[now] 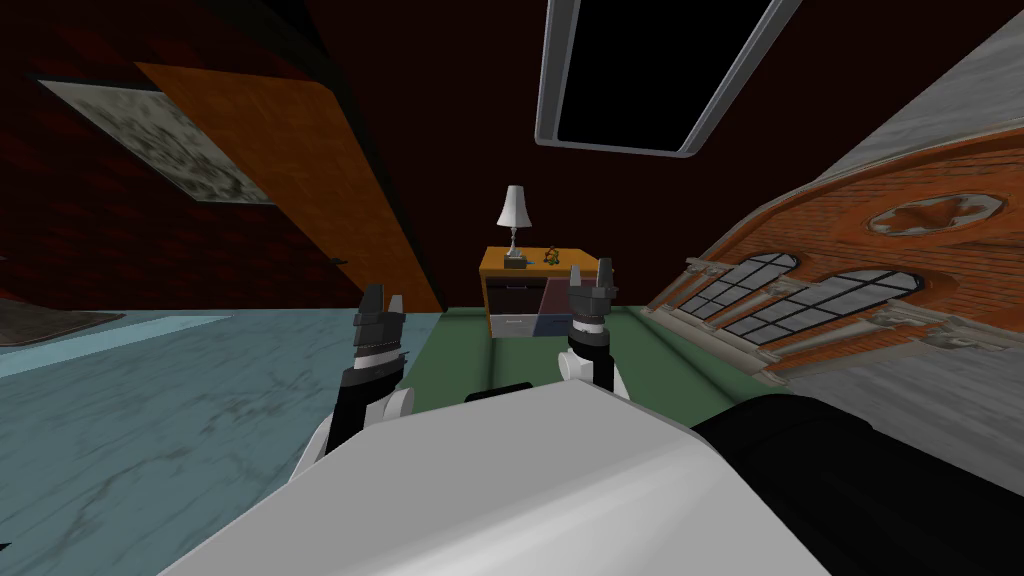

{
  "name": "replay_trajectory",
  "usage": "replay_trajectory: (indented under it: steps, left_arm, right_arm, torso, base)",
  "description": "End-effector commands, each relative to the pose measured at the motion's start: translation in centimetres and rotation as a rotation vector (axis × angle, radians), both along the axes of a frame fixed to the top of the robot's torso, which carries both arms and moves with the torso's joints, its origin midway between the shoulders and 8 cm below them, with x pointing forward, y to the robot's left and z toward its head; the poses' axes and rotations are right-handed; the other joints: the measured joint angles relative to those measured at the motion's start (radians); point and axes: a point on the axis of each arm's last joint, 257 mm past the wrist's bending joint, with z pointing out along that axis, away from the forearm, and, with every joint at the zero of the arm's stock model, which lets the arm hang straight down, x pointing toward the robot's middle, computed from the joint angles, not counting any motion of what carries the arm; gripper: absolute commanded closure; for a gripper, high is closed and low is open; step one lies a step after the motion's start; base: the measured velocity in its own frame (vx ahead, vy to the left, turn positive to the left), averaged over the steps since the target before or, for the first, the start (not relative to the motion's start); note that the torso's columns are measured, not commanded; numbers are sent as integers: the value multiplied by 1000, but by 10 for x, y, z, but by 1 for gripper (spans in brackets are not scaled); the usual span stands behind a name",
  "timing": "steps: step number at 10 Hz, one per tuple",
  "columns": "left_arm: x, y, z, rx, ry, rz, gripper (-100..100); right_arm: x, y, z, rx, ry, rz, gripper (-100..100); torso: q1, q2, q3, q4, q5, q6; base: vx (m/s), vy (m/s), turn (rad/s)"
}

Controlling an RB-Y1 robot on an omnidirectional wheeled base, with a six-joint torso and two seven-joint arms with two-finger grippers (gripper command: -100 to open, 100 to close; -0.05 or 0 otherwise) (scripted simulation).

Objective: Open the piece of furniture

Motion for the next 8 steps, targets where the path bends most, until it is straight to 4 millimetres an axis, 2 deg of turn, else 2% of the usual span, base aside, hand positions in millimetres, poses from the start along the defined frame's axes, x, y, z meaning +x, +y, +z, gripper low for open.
replay_trajectory:
  steps: [1, 8]
  left_arm:
    - [0, 0, 0, 0, 0, 0, 0]
    - [0, 0, 0, 0, 0, 0, 0]
  right_arm:
    - [0, 0, 0, 0, 0, 0, 0]
    - [0, 0, 0, 0, 0, 0, 0]
  torso:
    - [0, 40, -82, 41, 0, 0]
    - [0, 544, -1087, 544, 0, 0]
  base:
    - [0, 0, 0]
    - [0, 0, 0]
